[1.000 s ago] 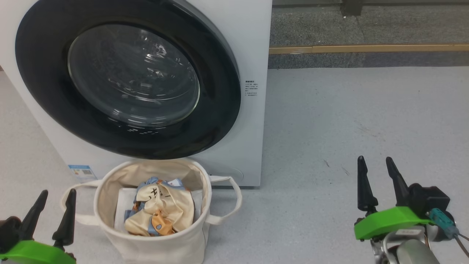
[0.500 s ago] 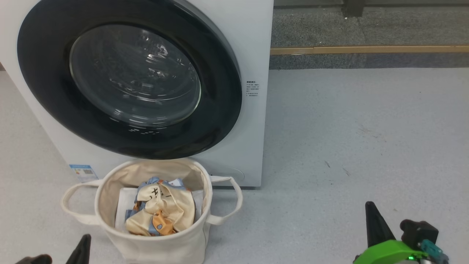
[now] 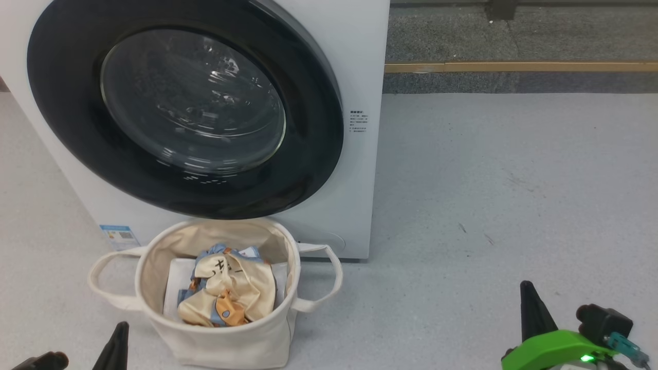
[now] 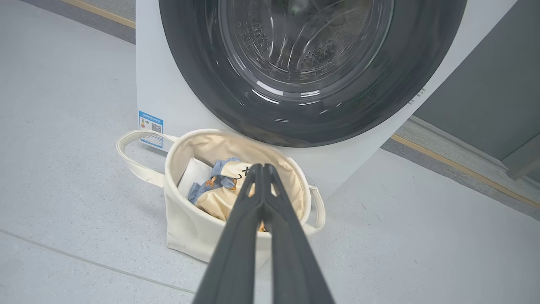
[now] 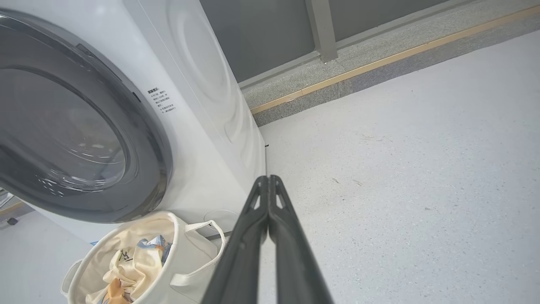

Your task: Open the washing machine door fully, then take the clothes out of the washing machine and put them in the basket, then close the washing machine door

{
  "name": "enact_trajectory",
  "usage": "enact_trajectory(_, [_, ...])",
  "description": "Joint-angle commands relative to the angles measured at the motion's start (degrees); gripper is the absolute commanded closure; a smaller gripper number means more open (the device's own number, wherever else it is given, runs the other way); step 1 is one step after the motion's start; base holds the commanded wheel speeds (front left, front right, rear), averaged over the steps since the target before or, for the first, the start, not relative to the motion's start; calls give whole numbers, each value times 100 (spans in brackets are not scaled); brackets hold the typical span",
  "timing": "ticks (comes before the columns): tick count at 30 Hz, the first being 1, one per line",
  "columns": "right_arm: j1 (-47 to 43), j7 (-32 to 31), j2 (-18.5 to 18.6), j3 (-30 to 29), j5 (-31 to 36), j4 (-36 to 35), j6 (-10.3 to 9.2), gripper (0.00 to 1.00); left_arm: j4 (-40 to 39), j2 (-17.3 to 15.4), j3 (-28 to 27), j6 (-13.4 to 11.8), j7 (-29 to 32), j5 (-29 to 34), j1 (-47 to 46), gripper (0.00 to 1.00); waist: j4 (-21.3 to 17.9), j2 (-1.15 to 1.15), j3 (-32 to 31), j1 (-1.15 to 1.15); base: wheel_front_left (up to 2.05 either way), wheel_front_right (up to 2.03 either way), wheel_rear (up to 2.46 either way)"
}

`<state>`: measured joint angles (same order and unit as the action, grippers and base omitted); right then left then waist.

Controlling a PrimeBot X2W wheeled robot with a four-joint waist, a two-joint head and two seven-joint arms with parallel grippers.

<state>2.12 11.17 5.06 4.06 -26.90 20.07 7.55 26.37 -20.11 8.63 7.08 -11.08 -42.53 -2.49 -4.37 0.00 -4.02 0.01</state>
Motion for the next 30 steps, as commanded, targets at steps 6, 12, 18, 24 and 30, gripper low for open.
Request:
enact_trajectory(6, [302,-114,-1,-96,-443,-231,-1,100,-251,-10,-218,8,107,-337,-295,100,25,0,24,-1,0,0,0])
enact_trajectory(12, [309,-213,-14,-154,-807,-253,-2,100,-310,94,-295,10,206,-615,-300,100,50,0,48,-1,0,0,0])
enact_trajectory(18, [315,-312,-27,-212,-1172,-276,-2,100,-369,198,-373,12,305,-892,-304,100,75,0,72,-1,0,0,0])
enact_trajectory(24, [321,-411,-40,-270,-1536,-298,-2,100,-428,302,-451,14,404,-1168,-309,100,99,0,95,-1,0,0,0])
enact_trajectory(30, [327,-510,-53,-328,-1900,-321,-3,100,-486,405,-529,16,503,-1445,-314,100,124,0,119,-1,0,0,0])
